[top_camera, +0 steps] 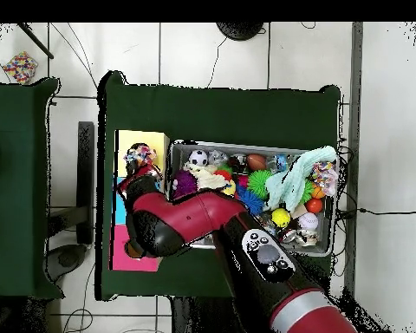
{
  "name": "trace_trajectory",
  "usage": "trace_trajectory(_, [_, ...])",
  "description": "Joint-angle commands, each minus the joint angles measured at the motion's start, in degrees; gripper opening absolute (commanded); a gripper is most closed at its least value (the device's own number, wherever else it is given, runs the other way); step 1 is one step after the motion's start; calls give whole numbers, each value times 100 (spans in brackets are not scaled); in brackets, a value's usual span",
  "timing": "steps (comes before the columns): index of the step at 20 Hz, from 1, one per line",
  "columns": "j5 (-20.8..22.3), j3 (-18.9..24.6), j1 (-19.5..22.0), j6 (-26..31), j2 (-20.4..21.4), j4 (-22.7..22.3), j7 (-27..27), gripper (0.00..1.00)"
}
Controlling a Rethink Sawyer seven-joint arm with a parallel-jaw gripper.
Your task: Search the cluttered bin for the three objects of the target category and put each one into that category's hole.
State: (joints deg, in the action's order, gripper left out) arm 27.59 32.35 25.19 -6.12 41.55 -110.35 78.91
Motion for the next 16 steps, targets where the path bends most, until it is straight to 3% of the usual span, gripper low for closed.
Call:
trace_trajectory(1, [-27, -492, -57, -235, -308, 493, 921, 0])
trace_trajectory(8, [-21, -808, -304, -146, -330, 721, 785, 0])
trace_trajectory(16, [-192, -1082, -610, 437, -147, 1040, 701, 0])
